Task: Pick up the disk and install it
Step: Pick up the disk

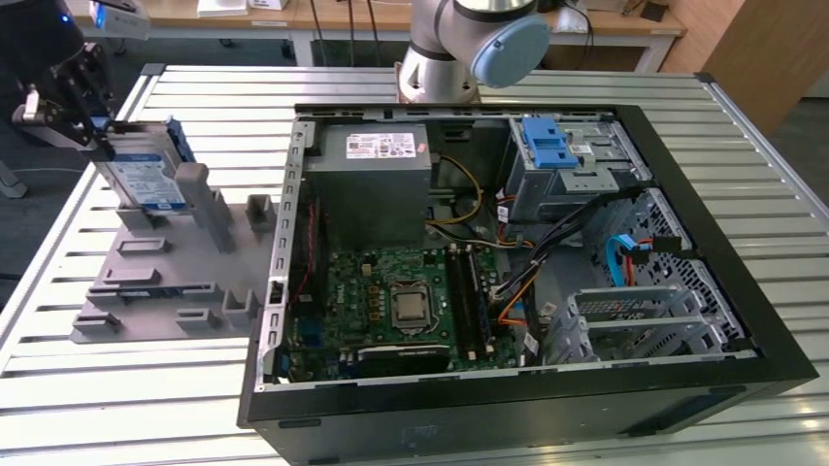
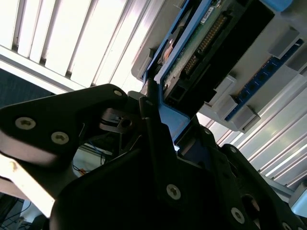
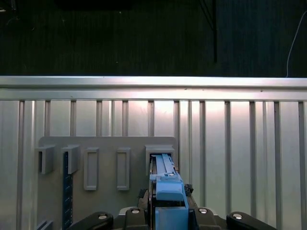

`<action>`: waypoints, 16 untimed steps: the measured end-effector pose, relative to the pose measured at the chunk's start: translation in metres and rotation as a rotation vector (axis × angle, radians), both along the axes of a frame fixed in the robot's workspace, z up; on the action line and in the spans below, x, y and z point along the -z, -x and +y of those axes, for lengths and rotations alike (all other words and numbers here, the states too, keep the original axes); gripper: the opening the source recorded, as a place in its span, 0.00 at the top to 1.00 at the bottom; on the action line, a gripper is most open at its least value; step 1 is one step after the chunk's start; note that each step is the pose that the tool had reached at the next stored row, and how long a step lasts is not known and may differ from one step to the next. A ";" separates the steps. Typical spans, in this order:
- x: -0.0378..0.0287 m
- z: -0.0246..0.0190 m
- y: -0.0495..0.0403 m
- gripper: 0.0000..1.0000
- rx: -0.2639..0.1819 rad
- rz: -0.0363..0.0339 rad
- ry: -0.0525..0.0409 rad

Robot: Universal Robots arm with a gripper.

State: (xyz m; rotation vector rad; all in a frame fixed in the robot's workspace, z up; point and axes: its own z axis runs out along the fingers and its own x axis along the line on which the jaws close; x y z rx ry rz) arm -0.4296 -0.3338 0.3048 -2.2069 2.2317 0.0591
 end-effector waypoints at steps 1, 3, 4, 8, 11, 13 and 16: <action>-0.0003 0.0000 0.0000 0.64 0.000 0.0001 0.0000; -0.0007 0.0000 0.0000 0.64 0.000 0.0001 0.0000; -0.0008 0.0000 0.0000 0.64 0.000 0.0001 0.0000; -0.0015 0.0000 0.0000 0.64 0.000 0.0001 0.0001; -0.0045 0.0000 0.0000 0.64 0.000 0.0001 0.0001; -0.0047 0.0000 0.0000 0.64 0.000 0.0002 0.0001; -0.0049 0.0000 0.0000 0.64 0.000 0.0001 0.0001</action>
